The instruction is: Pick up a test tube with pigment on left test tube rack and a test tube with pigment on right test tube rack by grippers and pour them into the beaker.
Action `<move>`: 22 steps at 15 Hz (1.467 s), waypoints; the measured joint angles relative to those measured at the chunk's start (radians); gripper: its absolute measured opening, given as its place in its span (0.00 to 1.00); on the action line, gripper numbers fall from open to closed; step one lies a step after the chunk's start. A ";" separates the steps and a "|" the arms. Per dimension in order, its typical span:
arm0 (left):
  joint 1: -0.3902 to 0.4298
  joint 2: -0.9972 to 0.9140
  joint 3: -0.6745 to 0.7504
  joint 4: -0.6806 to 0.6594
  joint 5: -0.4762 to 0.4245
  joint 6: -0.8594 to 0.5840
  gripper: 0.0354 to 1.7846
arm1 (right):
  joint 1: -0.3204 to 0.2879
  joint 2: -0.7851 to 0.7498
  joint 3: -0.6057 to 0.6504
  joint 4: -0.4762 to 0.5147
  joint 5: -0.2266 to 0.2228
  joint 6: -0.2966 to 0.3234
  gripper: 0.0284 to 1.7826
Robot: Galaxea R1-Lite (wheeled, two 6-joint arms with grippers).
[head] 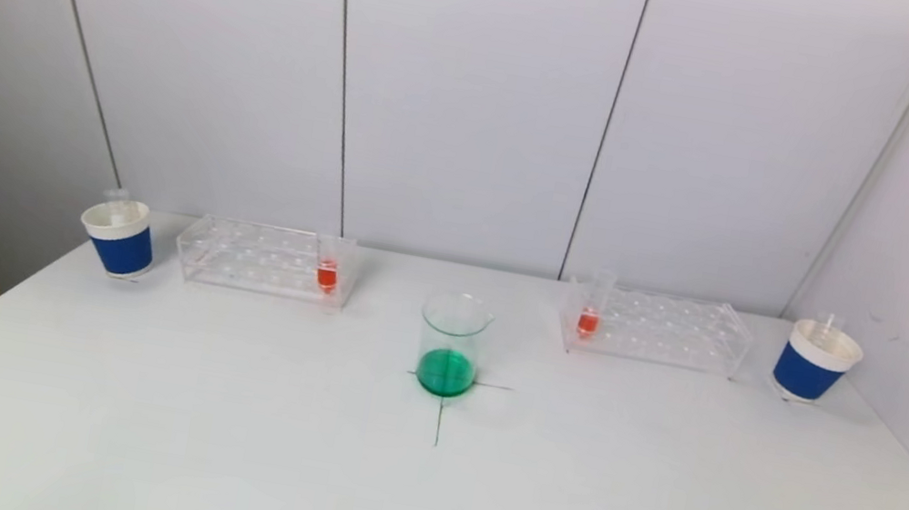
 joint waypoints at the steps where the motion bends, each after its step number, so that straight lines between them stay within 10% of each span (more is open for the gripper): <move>1: -0.005 -0.047 0.021 0.020 0.021 0.013 0.99 | 0.000 0.000 0.000 0.000 0.000 0.000 0.99; 22: -0.024 -0.216 0.113 0.050 0.040 -0.092 0.99 | 0.000 0.000 0.000 0.000 0.000 0.000 0.99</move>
